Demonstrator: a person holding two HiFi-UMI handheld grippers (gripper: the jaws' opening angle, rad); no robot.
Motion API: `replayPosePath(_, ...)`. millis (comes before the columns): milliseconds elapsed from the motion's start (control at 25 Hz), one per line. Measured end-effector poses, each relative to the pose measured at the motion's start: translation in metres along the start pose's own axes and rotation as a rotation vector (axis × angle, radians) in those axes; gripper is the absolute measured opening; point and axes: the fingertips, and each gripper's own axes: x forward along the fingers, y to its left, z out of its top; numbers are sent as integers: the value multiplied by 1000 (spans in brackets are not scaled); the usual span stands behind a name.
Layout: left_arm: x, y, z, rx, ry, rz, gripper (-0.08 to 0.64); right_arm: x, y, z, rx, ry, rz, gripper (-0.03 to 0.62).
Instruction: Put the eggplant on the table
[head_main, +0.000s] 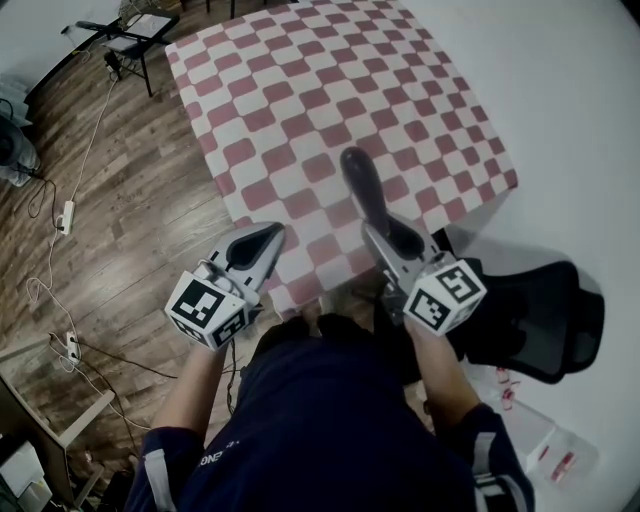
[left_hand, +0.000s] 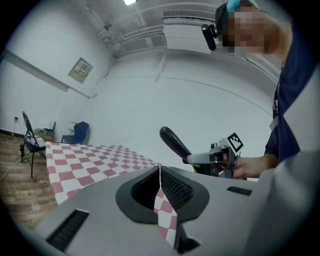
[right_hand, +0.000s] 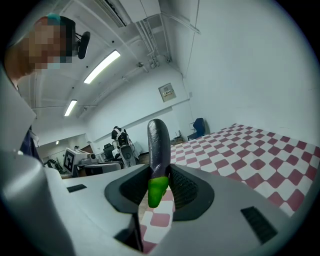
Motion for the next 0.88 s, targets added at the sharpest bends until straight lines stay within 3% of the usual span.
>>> replayPosePath(240,25,26,2,-16,19,24,31,34,-24,8,-1,35,24,130)
replayPosePath(560,58,27,15,-34,51,89,31,49,-58,24,-39,91,76,130)
replayPosePath(880,102,30,7,-61,91,164,31,64,-116,5,-73,183,107,130)
